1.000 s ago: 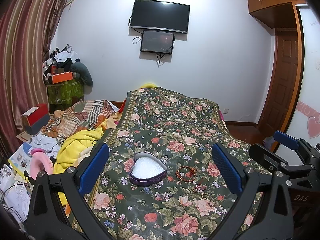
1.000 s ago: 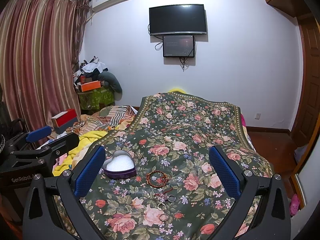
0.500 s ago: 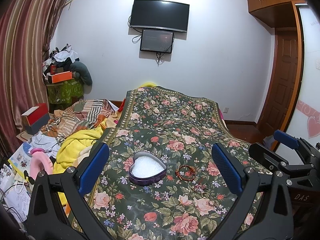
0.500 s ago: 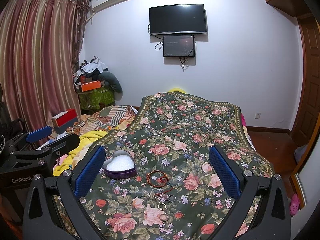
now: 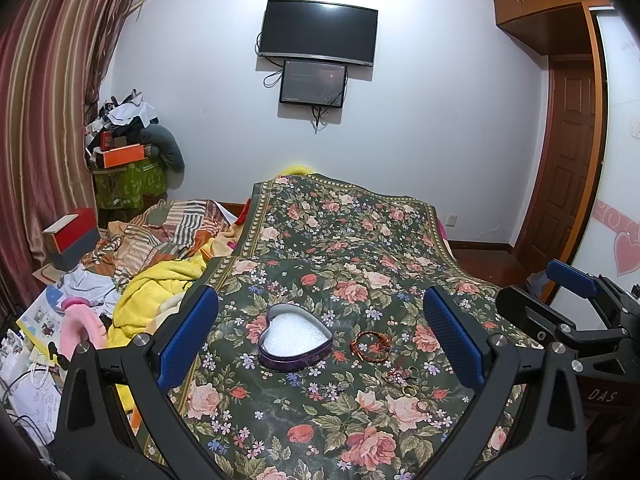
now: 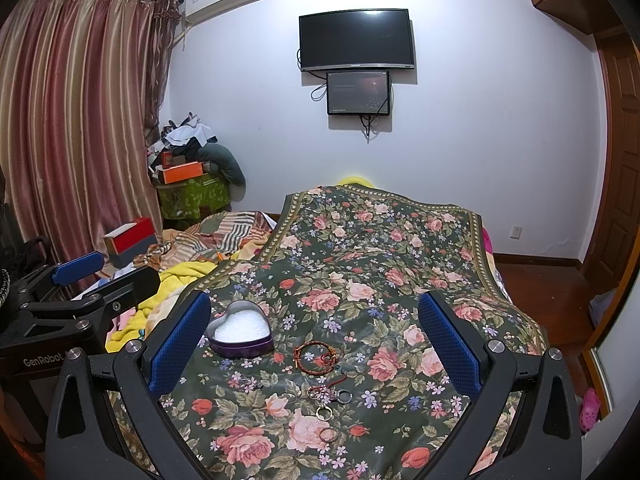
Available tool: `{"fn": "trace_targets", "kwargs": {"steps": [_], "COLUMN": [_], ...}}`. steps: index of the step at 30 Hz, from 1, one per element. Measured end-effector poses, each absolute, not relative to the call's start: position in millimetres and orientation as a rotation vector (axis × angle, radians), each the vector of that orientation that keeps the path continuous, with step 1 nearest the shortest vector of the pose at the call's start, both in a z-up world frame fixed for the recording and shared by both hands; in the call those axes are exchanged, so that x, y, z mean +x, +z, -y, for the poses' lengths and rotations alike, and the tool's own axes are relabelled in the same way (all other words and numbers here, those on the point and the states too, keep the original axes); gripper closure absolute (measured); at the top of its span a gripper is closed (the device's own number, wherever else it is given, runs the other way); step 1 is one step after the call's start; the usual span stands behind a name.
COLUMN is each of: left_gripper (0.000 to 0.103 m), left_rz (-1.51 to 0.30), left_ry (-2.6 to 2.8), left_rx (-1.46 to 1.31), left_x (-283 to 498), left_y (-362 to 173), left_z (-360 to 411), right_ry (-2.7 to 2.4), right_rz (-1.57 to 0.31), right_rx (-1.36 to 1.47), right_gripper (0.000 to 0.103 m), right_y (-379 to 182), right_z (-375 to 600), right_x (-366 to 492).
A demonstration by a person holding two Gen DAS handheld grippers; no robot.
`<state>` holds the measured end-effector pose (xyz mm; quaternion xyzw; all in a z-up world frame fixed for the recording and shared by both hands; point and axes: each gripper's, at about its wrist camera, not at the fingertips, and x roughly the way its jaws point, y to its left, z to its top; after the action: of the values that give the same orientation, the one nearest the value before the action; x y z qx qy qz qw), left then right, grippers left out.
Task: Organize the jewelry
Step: 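Lower right tool to the gold ring while left tool approaches a small silver ring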
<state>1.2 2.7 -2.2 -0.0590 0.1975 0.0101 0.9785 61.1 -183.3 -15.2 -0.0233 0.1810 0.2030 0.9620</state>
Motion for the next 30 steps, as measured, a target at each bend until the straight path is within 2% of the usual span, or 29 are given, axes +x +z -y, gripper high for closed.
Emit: {"fn": "trace_targets", "kwargs": {"steps": [20,30], "left_gripper": [0.0,0.0], "left_rz": [-0.399,-0.442], "left_ry": [0.02,0.012], "left_rx": [-0.118,-0.124], "left_x": [1,7], "left_y": [-2,-9], "left_z": [-3,-5], "right_ry": [0.407,0.361], "right_rz": [-0.391,-0.498], "right_rx": [-0.036,-0.067], "right_gripper": [0.0,0.0], "right_y": [-21,-45], "right_z": [183,189], "right_x": [65,81]}}
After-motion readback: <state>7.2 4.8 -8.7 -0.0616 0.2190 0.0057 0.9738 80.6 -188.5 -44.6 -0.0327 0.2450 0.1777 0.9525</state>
